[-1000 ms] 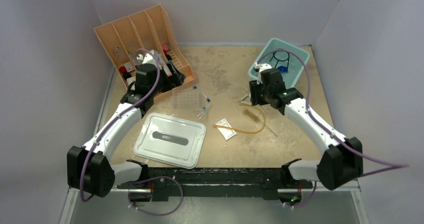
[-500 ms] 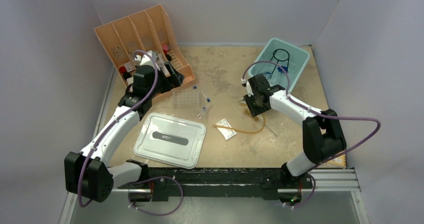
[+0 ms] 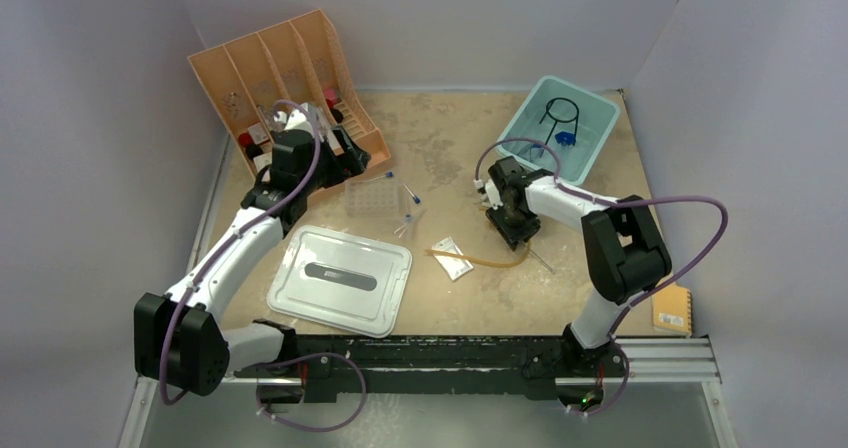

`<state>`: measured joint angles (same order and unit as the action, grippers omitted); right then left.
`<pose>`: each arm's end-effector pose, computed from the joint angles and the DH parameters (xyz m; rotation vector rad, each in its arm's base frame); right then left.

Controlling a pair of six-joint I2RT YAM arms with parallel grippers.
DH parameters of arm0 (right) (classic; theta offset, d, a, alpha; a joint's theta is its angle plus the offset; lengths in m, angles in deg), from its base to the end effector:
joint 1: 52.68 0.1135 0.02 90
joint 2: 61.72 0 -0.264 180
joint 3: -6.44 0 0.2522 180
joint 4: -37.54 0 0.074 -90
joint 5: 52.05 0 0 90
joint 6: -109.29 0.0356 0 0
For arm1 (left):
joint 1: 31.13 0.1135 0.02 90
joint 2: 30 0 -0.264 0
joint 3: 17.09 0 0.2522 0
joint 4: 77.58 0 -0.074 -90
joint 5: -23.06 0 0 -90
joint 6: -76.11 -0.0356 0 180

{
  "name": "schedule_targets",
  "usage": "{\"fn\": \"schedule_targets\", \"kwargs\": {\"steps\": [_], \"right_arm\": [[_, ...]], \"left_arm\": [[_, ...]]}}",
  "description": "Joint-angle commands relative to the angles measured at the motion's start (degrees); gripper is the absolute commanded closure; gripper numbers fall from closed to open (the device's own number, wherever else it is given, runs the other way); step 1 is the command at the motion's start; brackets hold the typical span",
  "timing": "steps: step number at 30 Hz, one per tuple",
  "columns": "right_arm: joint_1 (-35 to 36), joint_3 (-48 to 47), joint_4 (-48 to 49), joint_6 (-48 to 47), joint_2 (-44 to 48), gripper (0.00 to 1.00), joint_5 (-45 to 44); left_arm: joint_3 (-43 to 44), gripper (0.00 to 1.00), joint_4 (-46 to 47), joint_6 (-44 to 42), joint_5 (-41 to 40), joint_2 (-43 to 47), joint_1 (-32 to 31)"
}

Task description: Organize the chemistry lab equipment

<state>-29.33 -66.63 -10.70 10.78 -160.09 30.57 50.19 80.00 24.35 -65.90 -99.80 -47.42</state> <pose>0.2932 0.1216 0.1621 -0.7534 2.7360 -0.1285 0.2687 -0.0792 0.3040 -0.3808 2.0265 -0.6191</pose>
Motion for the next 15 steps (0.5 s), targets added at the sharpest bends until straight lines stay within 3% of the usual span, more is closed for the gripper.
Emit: {"fn": "schedule_targets", "kwargs": {"steps": [1,7,11,15], "right_arm": [[0.18,-2.35,-0.76,-2.18,-2.6,0.61,-0.14],[0.16,-3.42,-1.39,-4.53,-1.05,0.77,8.84],[0.13,-4.21,-1.23,-4.76,0.45,1.0,12.17],[0.16,-6.54,-1.3,-4.77,3.33,1.0,14.68]], "left_arm": [[1.64,0.13,2.26,-1.53,0.68,-0.52,-0.29],[2.1,0.13,2.28,-1.66,0.63,-0.84,-0.32],[2.49,0.13,2.52,-1.46,0.75,-1.17,-0.32],[3.03,0.13,2.34,-1.58,0.76,-1.09,-0.31]]}}
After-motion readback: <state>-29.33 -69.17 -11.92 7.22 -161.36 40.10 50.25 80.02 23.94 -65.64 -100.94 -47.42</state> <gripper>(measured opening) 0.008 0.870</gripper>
